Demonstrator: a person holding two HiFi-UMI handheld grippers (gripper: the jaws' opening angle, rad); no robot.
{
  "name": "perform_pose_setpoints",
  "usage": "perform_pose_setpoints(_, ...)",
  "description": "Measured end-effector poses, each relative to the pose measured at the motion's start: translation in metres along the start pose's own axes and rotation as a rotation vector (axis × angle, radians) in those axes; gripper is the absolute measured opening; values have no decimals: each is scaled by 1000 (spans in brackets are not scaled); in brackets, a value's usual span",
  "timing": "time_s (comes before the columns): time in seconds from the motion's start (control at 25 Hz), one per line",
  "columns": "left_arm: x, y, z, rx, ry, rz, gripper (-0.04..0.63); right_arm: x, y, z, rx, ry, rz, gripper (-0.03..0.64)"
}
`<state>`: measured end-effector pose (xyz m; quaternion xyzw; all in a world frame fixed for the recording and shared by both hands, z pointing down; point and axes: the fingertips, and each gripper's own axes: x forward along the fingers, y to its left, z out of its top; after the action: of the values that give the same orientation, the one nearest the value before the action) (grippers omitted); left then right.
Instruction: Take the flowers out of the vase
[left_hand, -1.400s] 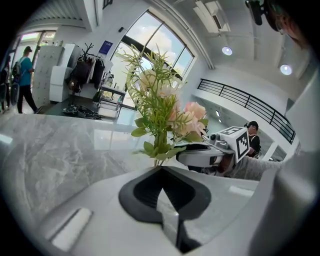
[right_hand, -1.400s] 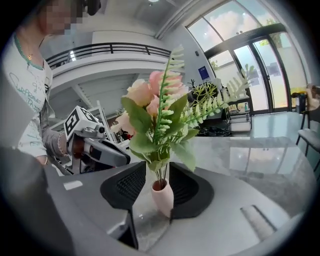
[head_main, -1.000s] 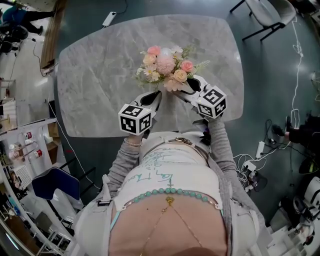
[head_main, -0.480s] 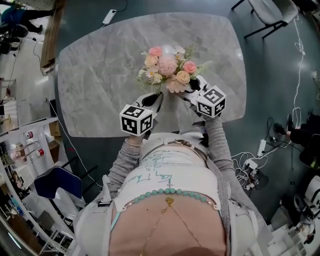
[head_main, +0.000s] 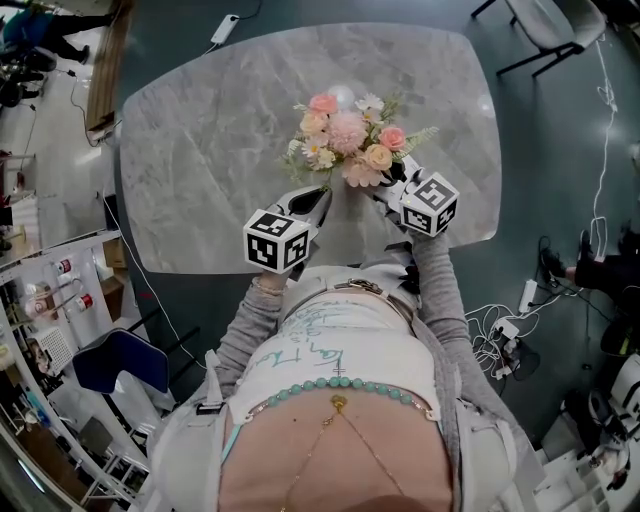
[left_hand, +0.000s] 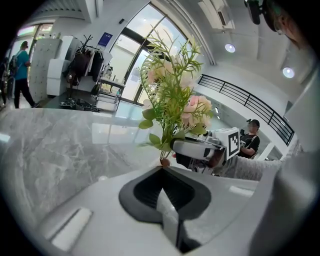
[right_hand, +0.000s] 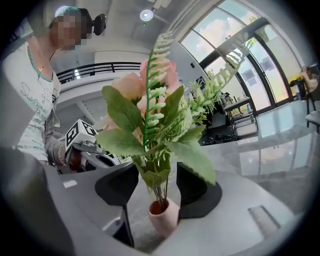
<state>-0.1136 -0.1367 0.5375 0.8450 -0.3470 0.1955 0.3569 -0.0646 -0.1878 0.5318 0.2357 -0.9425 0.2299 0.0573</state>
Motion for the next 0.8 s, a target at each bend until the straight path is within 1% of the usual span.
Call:
perform_pose_setpoints(0.16, 2, -1, -2, 0, 6, -4, 2, 1, 3, 0, -24, -3, 14, 202)
perform_pose_setpoints(0.32, 5, -4, -6, -1, 6, -4, 2, -4, 2, -5, -44, -3, 12, 156)
perform_pose_setpoints(0.6, 11, -3, 2, -4, -2, 0, 2, -6, -5, -1, -68, -1, -6, 103)
perform_pose_setpoints(0.8, 12, -4, 4, -4, -10, 0, 2, -7, -6, -1, -91, 12, -12, 87)
